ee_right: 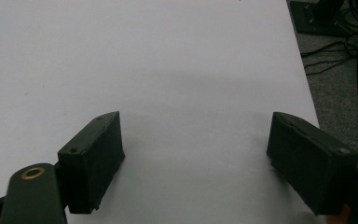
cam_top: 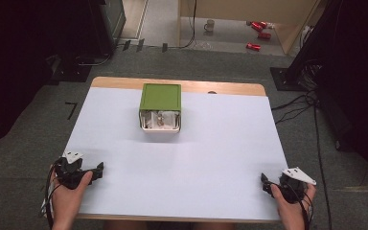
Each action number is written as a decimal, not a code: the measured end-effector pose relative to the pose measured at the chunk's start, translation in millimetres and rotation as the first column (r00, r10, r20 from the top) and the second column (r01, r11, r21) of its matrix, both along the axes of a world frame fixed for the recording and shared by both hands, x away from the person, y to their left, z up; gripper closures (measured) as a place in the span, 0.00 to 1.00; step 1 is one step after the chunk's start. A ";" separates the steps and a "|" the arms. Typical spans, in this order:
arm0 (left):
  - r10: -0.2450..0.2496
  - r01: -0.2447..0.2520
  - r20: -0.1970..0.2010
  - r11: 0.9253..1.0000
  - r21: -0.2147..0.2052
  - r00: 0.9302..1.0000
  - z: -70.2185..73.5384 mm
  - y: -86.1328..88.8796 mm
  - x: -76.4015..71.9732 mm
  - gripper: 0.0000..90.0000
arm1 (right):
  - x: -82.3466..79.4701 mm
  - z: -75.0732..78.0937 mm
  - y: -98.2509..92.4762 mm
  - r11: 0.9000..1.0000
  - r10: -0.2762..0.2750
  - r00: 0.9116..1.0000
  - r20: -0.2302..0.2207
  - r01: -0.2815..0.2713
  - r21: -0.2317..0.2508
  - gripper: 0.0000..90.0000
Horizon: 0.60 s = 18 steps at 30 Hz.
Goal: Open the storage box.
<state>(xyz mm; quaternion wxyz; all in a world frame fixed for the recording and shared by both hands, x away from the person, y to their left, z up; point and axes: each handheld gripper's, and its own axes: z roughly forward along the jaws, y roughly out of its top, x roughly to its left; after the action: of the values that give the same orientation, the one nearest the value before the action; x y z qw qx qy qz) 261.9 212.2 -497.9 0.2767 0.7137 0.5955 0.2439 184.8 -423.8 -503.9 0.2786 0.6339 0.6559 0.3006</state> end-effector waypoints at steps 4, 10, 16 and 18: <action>0.000 0.000 -0.004 1.000 -0.003 1.000 0.4 0.5 0.3 0.00 | -0.6 -0.4 0.2 1.000 0.000 1.000 0.007 0.000 -0.004 0.20; 0.011 -0.011 -0.008 1.000 0.007 1.000 1.8 1.3 -3.0 0.00 | -0.9 -0.6 0.5 1.000 -0.001 1.000 0.010 0.001 -0.004 0.20; 0.030 -0.030 -0.006 1.000 0.008 1.000 5.2 2.0 -3.9 0.00 | -1.3 -0.7 0.7 1.000 -0.002 1.000 0.011 0.002 -0.002 0.20; 0.029 -0.029 -0.004 1.000 -0.005 1.000 6.4 -2.1 -3.0 0.00 | -1.3 -0.7 0.7 1.000 -0.002 1.000 0.011 0.002 -0.002 0.20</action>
<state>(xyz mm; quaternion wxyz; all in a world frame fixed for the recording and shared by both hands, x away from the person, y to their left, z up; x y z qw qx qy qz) 258.9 210.1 -491.5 0.2738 0.7049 0.6068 0.2449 183.5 -423.1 -504.6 0.2830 0.6327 0.6540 0.3031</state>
